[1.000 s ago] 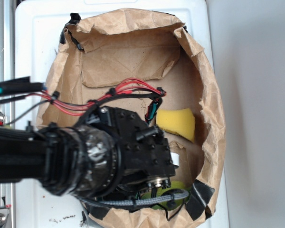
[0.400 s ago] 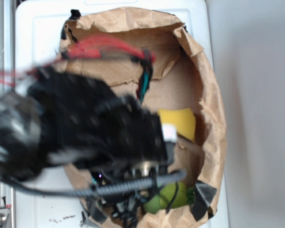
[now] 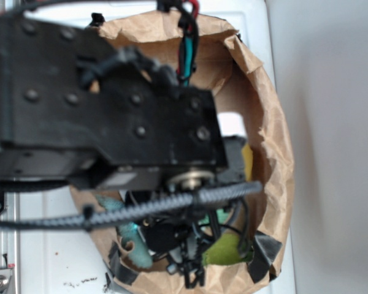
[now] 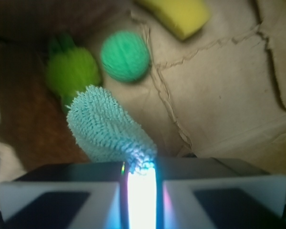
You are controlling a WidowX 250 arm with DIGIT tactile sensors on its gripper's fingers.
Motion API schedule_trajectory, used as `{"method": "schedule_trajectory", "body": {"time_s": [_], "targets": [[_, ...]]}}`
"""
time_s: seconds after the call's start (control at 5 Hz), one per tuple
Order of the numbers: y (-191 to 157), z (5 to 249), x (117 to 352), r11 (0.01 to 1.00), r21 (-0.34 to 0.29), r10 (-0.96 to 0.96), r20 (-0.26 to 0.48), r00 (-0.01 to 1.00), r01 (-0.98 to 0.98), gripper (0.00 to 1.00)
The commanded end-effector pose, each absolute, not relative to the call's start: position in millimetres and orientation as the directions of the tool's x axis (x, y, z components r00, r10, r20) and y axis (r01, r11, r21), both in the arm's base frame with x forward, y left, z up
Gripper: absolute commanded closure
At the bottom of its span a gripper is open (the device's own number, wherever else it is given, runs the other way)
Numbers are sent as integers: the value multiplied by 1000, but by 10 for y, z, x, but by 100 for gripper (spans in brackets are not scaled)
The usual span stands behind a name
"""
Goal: Grab the blue cloth.
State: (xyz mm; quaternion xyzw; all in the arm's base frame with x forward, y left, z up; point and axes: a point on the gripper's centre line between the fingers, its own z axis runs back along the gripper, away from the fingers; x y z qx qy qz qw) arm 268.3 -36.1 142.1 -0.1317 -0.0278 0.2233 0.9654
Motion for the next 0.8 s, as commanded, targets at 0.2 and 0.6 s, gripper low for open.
{"method": "schedule_trajectory", "body": {"time_s": [0.2,0.6], "targets": [[-140,1826,2640,705,-172,700,327,635,-688,100],[71,1916,2572,650,-150,745,317,586,-745,100]]}}
